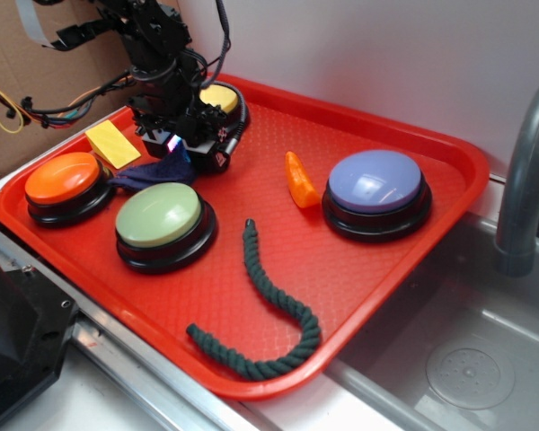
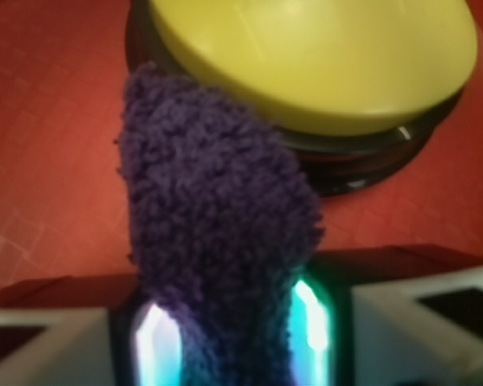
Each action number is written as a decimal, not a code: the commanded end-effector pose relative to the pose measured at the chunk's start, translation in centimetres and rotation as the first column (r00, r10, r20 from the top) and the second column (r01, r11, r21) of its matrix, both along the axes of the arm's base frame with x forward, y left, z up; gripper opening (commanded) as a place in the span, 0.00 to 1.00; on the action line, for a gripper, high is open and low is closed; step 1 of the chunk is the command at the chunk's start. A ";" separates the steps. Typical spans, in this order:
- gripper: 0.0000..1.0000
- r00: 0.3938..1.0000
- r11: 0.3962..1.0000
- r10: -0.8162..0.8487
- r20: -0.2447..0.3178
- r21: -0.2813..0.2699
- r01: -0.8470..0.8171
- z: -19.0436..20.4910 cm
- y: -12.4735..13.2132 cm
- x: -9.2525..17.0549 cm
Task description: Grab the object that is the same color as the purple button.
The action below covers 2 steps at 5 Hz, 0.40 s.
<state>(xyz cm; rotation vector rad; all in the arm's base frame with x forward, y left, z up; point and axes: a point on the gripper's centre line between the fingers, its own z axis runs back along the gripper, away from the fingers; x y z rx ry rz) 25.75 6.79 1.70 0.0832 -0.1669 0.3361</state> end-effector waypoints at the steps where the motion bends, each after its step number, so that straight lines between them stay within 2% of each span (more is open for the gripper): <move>1: 0.00 0.999 1.000 0.019 0.037 0.017 -0.020 5.0 -0.8 0.6; 2: 0.00 0.999 0.999 0.030 0.042 -0.029 -0.029 8.9 -2.3 0.7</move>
